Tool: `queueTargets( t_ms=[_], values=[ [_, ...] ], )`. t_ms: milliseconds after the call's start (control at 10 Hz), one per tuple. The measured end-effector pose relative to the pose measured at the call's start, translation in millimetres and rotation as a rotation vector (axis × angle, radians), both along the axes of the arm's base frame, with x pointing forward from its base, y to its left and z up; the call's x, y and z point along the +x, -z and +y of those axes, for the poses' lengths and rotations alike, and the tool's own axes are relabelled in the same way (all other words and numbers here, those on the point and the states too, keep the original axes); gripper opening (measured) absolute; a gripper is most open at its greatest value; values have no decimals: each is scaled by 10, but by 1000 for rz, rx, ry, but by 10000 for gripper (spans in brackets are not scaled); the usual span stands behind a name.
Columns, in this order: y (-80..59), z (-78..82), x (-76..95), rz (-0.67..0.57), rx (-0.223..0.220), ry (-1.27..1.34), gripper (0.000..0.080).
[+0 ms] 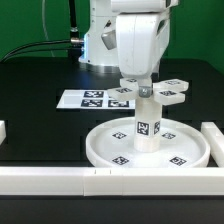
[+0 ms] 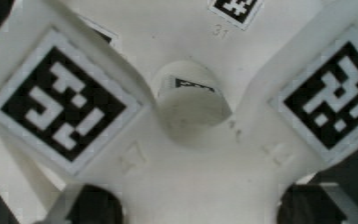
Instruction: Assemble round table
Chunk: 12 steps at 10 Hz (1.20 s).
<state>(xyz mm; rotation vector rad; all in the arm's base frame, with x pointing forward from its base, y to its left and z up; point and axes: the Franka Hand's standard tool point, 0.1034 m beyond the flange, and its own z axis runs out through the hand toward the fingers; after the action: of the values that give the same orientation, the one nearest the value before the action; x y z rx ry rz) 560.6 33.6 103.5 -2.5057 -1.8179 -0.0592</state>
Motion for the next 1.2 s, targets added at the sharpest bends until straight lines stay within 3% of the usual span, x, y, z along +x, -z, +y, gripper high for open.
queueTargets(
  t_ms=[500, 900, 1200],
  values=[
    [0, -15, 1, 1, 0, 32, 433],
    [9, -33, -41, 74, 40, 612, 435],
    [8, 20, -7, 57, 46, 833, 435]
  ],
)
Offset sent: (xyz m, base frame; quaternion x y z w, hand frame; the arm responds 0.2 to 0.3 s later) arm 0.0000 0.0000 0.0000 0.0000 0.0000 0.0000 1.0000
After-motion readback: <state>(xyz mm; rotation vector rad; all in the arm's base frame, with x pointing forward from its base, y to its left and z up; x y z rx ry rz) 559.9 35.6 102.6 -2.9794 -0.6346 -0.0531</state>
